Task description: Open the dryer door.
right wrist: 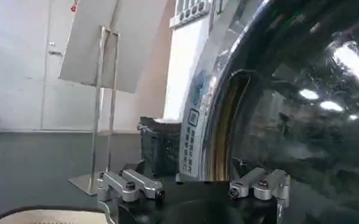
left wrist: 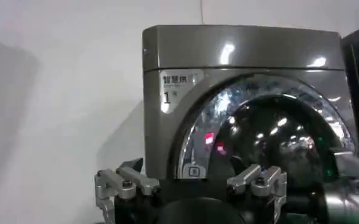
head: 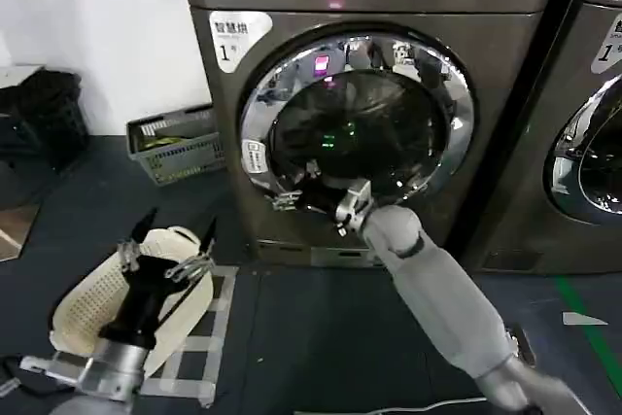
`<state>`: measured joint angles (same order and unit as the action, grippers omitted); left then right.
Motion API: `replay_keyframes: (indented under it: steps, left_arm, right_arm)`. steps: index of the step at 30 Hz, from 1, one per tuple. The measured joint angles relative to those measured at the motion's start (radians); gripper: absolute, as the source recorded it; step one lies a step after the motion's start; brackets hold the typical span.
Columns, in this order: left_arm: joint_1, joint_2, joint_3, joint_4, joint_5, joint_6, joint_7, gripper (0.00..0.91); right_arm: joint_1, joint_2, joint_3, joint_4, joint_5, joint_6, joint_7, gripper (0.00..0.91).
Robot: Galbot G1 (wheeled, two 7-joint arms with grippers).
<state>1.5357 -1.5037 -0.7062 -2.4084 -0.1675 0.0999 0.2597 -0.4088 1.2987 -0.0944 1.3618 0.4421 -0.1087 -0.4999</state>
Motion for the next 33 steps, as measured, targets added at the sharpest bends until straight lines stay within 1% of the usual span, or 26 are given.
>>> replay_keyframes:
  steps: [13, 18, 20, 23, 29, 33]
  left_arm:
    - [0.003, -0.001, 0.002, -0.001, 0.003, 0.0, 0.005, 0.907]
    - [0.002, -0.001, 0.002, -0.002, 0.002, 0.002, 0.006, 0.907]
    - [0.002, -0.002, 0.003, -0.002, 0.002, 0.002, 0.006, 0.907]
    - [0.002, -0.002, 0.001, -0.001, -0.001, 0.006, 0.011, 0.907]
    - [0.0, 0.004, -0.023, 0.0, -0.018, 0.023, 0.02, 0.907]
    - [-0.008, 0.012, -0.051, 0.011, -0.034, 0.034, 0.015, 0.907]
  right_arm:
    - [0.066, 0.057, -0.037, -0.1, -0.002, 0.007, -0.026, 0.907]
    - [0.076, 0.062, -0.045, -0.112, 0.009, 0.001, -0.059, 0.907]
    - [0.075, 0.056, -0.05, -0.11, 0.013, -0.003, -0.088, 0.907]
    - [0.067, 0.051, -0.051, -0.095, 0.024, -0.027, -0.109, 0.907]
    - [0.043, 0.03, -0.043, -0.044, 0.033, -0.053, -0.173, 0.907]
    - [0.022, 0.008, -0.033, -0.004, 0.055, -0.055, -0.217, 0.907]
